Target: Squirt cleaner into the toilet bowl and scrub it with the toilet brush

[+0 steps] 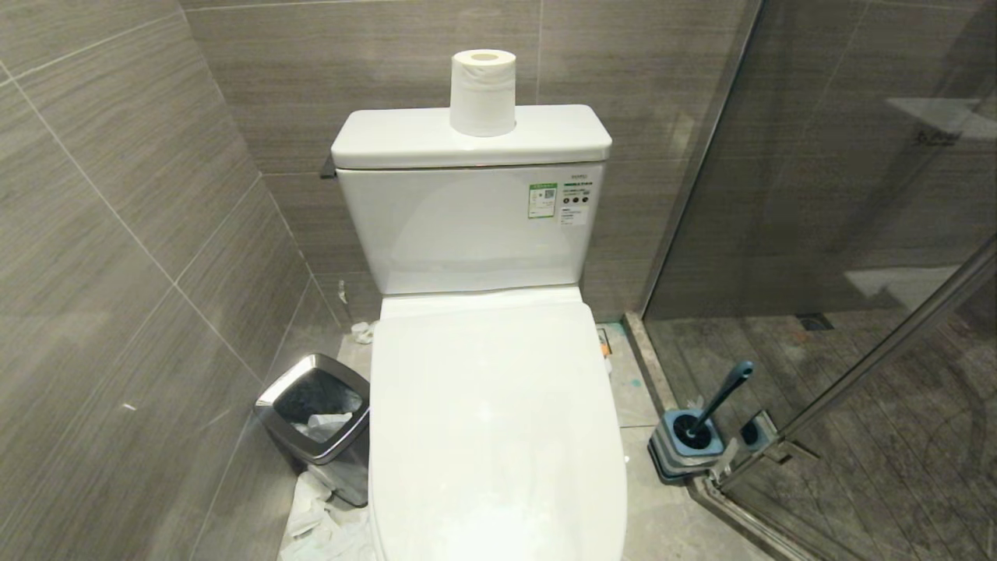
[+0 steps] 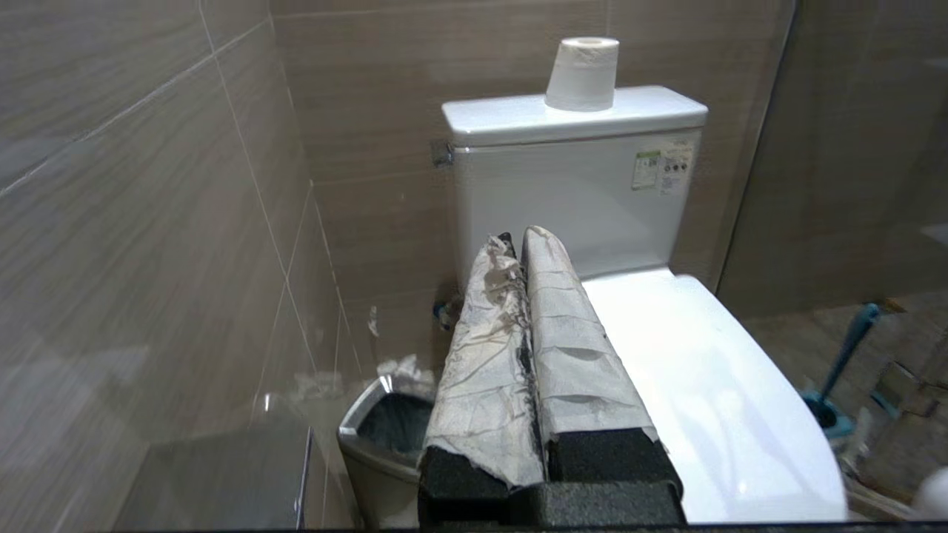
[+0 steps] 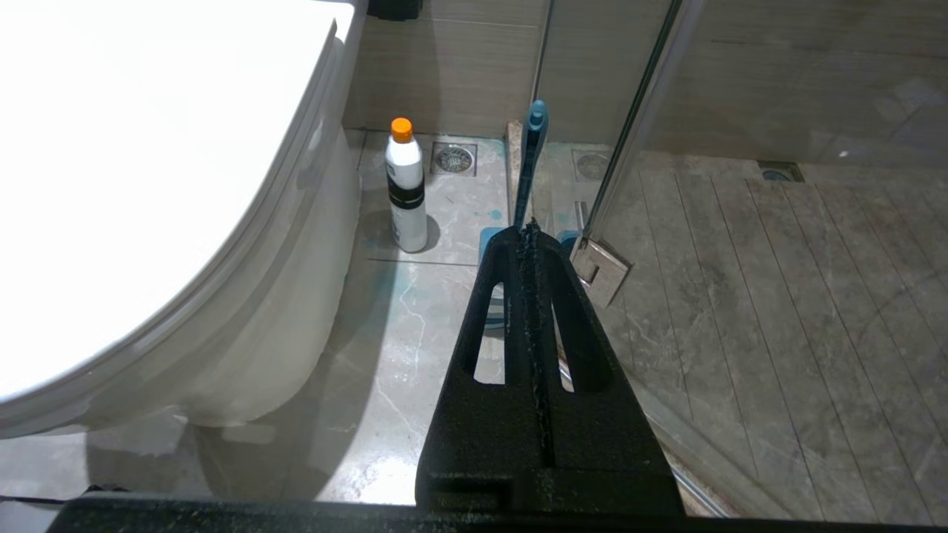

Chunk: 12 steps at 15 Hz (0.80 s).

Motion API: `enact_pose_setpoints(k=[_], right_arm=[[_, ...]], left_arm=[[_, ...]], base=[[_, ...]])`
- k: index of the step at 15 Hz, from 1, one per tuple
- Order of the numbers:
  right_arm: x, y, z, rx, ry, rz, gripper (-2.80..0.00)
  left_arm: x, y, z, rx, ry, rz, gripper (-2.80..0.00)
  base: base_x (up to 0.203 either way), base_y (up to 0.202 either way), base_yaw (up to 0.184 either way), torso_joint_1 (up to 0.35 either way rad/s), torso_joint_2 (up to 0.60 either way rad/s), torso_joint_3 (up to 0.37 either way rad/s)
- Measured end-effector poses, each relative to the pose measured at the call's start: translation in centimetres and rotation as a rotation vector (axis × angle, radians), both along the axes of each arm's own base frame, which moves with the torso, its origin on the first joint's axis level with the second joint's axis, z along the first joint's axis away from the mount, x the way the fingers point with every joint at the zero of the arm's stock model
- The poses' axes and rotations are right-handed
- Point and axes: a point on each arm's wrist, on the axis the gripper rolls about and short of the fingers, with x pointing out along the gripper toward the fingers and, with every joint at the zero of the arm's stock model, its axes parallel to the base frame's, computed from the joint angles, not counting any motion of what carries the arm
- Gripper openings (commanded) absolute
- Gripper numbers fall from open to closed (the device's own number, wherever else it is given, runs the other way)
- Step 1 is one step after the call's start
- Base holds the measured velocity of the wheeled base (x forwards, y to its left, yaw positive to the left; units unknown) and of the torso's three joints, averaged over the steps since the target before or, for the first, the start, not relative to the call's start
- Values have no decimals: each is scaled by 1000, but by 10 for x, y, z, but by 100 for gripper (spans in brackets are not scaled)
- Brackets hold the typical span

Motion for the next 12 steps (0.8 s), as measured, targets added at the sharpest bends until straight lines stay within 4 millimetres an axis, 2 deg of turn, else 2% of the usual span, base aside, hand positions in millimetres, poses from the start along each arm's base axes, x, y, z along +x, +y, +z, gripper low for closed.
enact_pose_setpoints(k=[4, 6, 9, 12], right_arm=[[0, 0, 0, 0, 0, 0, -280], [0, 0, 0, 0, 0, 0, -280], [0, 0, 0, 0, 0, 0, -280], [0, 0, 0, 0, 1, 0, -280]], left_arm=[[32, 0, -4, 40, -163, 23, -280], [44, 0, -11, 67, -191, 38, -280], [61, 0, -25, 106, -174, 58, -280], [86, 1, -52, 121, -125, 77, -280]], base=[[0, 0, 0, 0, 0, 0], [0, 0, 0, 0, 0, 0], [0, 0, 0, 0, 0, 0], [0, 0, 0, 0, 0, 0]])
